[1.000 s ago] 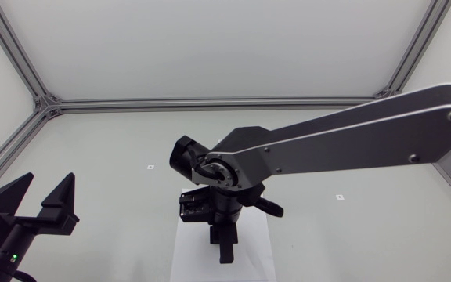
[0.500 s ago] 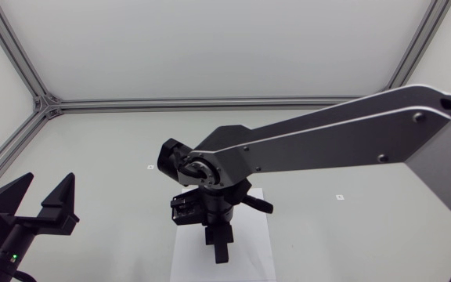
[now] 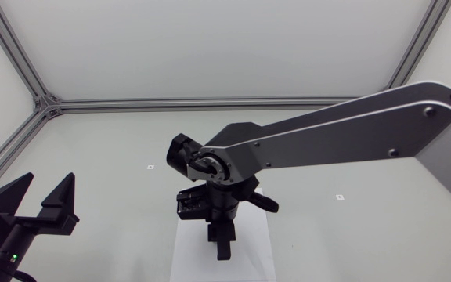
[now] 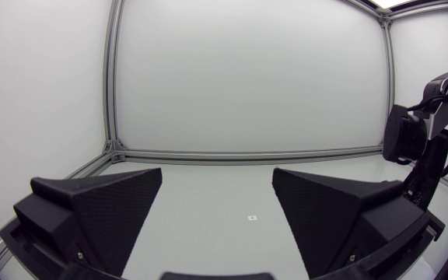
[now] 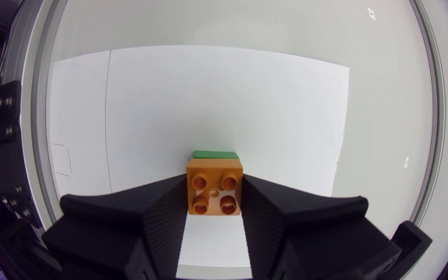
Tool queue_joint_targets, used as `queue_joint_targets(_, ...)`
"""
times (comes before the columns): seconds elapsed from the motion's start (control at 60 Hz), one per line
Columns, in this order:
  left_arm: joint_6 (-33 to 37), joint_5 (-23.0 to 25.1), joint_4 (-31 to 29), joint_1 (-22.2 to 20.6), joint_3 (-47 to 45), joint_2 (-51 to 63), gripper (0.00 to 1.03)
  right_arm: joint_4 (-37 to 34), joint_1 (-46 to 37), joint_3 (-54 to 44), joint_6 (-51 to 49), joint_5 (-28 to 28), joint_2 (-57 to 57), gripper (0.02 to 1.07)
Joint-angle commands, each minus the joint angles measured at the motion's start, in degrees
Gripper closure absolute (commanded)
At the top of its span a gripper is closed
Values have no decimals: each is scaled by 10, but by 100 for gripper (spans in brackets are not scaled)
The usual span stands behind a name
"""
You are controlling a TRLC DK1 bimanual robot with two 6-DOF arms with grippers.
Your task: Pick up the orange 2x2 brick with the right arm and stack it on top of the green 2x2 brick in the center
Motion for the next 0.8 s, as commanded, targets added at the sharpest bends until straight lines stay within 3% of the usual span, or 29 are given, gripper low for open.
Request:
queue_joint_targets(0.0,3,2,-6,0,-23,-2,4,8,-11,-57,9,2,35,79)
queue_joint_targets(0.383,3,2,-6,0,-23,-2,4,61,6,-105,14,1,19,79)
queue_joint_targets(0.783,4,2,-6,0,-23,-2,4,19,5,-54,13,8,67,79)
